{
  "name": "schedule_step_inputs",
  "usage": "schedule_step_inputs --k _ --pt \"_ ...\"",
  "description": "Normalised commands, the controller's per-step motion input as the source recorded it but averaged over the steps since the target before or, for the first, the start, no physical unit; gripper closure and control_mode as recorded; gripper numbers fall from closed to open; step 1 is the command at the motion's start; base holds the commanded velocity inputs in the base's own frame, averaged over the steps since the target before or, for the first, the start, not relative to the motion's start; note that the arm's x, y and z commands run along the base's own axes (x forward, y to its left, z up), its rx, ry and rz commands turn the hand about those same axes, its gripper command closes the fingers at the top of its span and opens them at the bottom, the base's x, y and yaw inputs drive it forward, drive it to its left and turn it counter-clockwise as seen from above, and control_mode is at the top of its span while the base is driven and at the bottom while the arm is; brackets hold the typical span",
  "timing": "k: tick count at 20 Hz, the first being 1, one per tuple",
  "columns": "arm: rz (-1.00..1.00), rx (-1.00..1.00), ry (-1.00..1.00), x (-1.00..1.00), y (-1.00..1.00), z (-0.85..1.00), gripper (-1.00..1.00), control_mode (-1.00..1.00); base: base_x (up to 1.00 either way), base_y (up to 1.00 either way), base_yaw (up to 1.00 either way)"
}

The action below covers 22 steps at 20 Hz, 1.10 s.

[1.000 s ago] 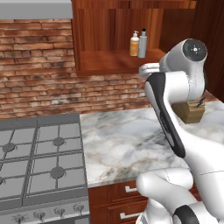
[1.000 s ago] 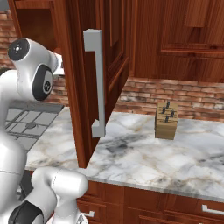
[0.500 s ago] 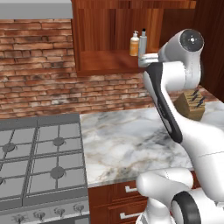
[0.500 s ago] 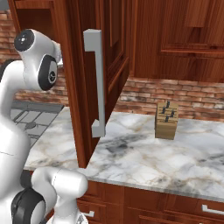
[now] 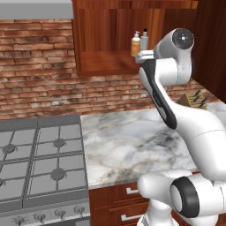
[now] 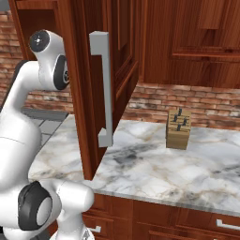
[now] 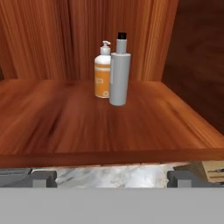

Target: Locate and retrieve the soap dispenser and soap dispenser from the cabinet. Place them next to the sink.

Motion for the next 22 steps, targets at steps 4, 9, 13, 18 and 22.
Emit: schedule_step_inputs --k 4,9,13,18,22 --pt "0.0 0.0 0.0 0.44 -0.06 0.0 -1.0 -1.0 0.0 0.0 0.0" --pt "0.0 0.0 0.06 0.38 -0.18 0.02 -1.0 -1.0 0.0 0.0 0.0" --pt "0.0 0.0 0.03 0.45 -0.1 0.0 -1.0 -1.0 0.0 0.0 0.0" --pt "0.02 0.0 0.0 0.44 -0.15 0.0 -1.0 -1.0 0.0 0.0 0.0" --pt "0.06 0.0 0.0 0.3 -0.08 -0.01 -1.0 -1.0 0.0 0.0 0.0"
